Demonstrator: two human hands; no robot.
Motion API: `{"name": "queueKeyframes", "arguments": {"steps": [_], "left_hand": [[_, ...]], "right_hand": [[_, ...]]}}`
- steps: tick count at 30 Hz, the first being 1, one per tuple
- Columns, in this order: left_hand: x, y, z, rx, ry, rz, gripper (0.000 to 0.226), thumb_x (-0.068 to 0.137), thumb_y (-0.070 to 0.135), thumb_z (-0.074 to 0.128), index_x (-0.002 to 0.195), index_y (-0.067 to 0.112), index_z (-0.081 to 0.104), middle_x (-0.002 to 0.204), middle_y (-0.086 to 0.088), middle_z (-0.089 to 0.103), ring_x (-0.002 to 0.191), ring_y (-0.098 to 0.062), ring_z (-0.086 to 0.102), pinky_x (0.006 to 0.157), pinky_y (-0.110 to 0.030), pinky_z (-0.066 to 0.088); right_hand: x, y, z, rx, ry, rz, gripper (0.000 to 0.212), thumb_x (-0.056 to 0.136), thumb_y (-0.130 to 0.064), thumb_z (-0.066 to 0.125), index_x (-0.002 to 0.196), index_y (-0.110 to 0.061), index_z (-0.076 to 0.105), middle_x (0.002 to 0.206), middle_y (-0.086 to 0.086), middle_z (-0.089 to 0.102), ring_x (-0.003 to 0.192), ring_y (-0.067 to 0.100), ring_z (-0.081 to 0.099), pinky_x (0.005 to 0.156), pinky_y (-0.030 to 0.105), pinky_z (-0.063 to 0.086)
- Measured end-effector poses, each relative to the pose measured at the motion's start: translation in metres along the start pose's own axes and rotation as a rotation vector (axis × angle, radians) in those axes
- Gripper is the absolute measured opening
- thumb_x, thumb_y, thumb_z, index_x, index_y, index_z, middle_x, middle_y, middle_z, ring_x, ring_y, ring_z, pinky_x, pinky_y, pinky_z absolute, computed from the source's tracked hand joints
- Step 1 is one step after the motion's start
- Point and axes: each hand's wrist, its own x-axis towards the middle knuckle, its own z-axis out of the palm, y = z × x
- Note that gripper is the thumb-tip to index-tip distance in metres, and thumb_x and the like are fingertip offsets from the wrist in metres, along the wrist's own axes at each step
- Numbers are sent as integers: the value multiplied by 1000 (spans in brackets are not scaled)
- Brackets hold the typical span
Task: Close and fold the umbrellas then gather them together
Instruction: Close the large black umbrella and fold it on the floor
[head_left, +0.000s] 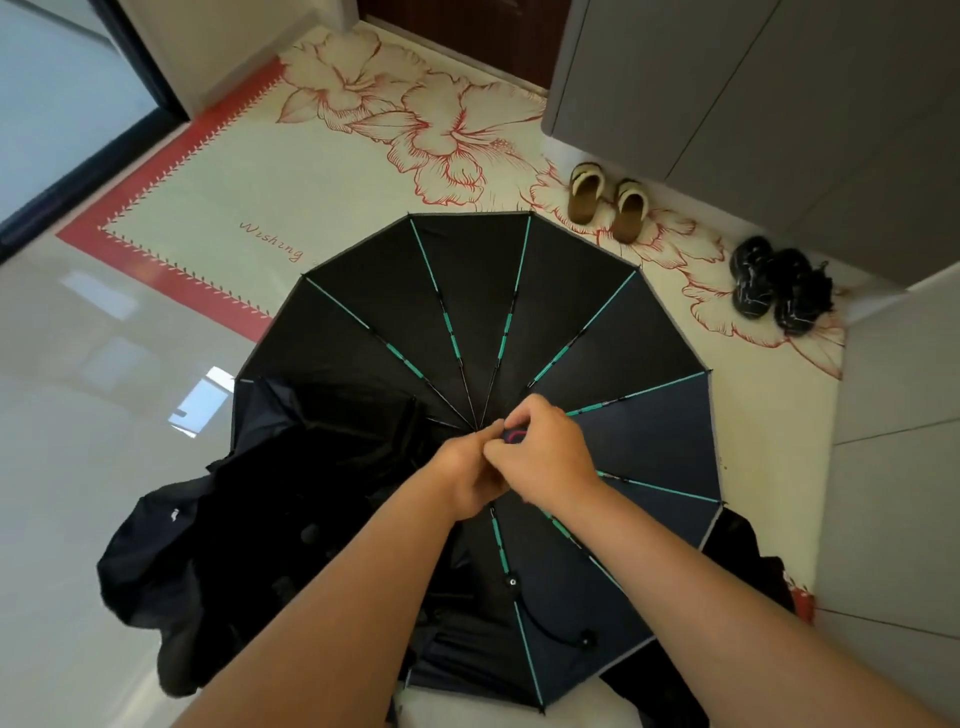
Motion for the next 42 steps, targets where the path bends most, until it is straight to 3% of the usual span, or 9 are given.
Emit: {"name": "queueKeyframes", "arguments": {"steps": [3,8,12,19,24,29,32,36,42], "left_hand": [[0,-7,0,92,-3,-66,22,101,25,51,103,12,68,72,0,67,65,-10,62,61,-20,49],[-4,-24,-17,326,9,-165,21,97,34,56,95,17,68,91,0,71,89,-16,65,89,-32,47],[-1,-36,-32,344,59,-156,28,101,37,50,101,16,68,84,1,72,80,-14,63,88,-32,47],[-14,-26,-8,218,22,-44,21,100,18,52,87,7,64,65,-4,66,58,-14,60,50,-25,52],[-24,-21,1,263,-35,31,18,98,18,56,85,13,66,68,-2,63,60,-14,58,58,-25,49],[-32,-26,22,357,-53,68,16,97,5,57,100,20,63,84,-4,73,76,-16,68,63,-24,54],[-26,-33,33,465,-74,37,24,96,7,56,110,22,67,95,-1,74,89,-14,69,76,-25,56],[-4,-43,37,307,55,-7,21,98,20,49,86,14,66,82,-6,66,83,-21,62,98,-42,49],[26,-56,35,334,175,-23,16,97,20,53,98,9,64,91,-10,64,83,-22,60,76,-36,53]], "right_hand": [[-3,17,-16,239,-150,123,13,82,-22,70,87,-19,58,81,3,66,50,14,56,40,24,42],[-8,34,-22,508,-561,570,38,94,-47,64,98,-10,64,81,11,63,57,22,65,49,31,56],[-2,32,-15,738,-701,729,20,99,-21,61,108,-3,62,82,19,72,66,24,73,54,30,61],[-15,14,-14,722,-533,653,10,102,-11,52,100,-2,56,76,14,55,53,17,53,43,25,55],[-37,21,-29,721,-505,484,14,100,-9,51,89,-2,55,67,10,53,52,19,56,46,30,53],[-47,35,-49,603,-520,546,10,98,-6,53,107,-6,59,93,12,60,66,22,62,54,40,60],[-36,44,-38,418,-329,642,6,95,-11,53,93,-8,58,78,11,57,58,20,54,46,28,49],[-19,59,-15,166,-112,502,33,97,-35,57,85,-5,59,64,9,63,40,17,57,35,18,36],[-13,83,-12,105,-165,539,42,98,-39,58,82,-1,61,55,11,62,27,12,50,33,17,37]]}}
